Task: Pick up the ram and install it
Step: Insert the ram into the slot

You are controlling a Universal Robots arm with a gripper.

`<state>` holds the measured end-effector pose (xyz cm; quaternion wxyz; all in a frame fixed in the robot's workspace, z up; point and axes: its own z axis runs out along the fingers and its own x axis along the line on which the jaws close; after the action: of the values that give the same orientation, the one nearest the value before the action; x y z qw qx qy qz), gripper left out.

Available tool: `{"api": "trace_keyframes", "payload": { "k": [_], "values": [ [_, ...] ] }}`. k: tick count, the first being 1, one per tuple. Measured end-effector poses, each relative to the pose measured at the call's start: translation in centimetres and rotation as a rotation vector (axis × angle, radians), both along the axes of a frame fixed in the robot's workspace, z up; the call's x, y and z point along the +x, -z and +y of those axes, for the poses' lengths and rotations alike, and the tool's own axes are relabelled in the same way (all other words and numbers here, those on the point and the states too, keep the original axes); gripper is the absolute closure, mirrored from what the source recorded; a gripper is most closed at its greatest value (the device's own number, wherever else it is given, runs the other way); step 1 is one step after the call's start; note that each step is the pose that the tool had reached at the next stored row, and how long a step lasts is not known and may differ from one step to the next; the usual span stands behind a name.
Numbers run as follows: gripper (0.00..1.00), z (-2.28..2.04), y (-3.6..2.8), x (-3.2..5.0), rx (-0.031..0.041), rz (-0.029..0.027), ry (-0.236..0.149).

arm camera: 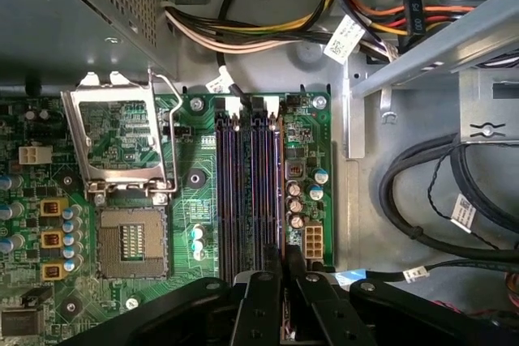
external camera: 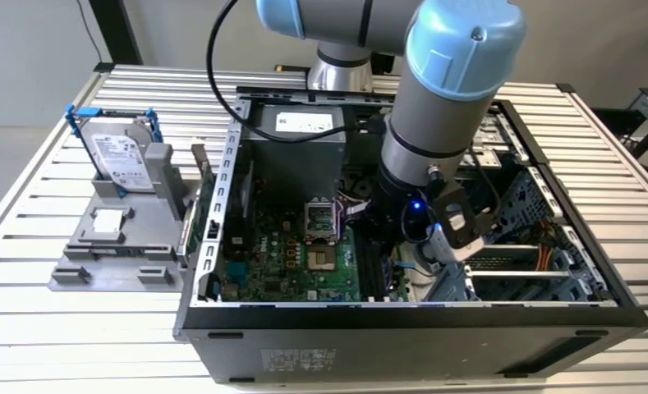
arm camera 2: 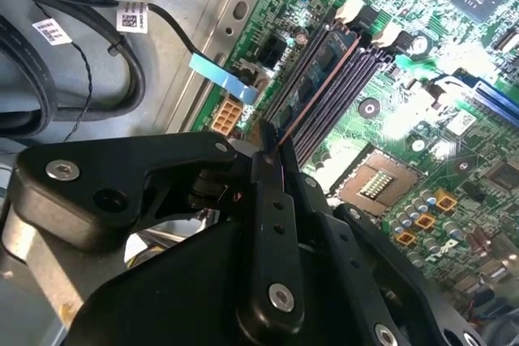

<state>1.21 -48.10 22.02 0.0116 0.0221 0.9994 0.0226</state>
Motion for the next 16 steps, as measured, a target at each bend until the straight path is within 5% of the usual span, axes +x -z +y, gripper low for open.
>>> {"api": "trace_keyframes", "payload": {
  "k": [9, 16],
  "values": [
    [1.0, -0.23, -0.46, -0.24, 0.003, 0.0001, -0.001],
    [1.0, 0.04, -0.32, -0.25, 0.0032, 0.0001, -0.004]
  ]
}}
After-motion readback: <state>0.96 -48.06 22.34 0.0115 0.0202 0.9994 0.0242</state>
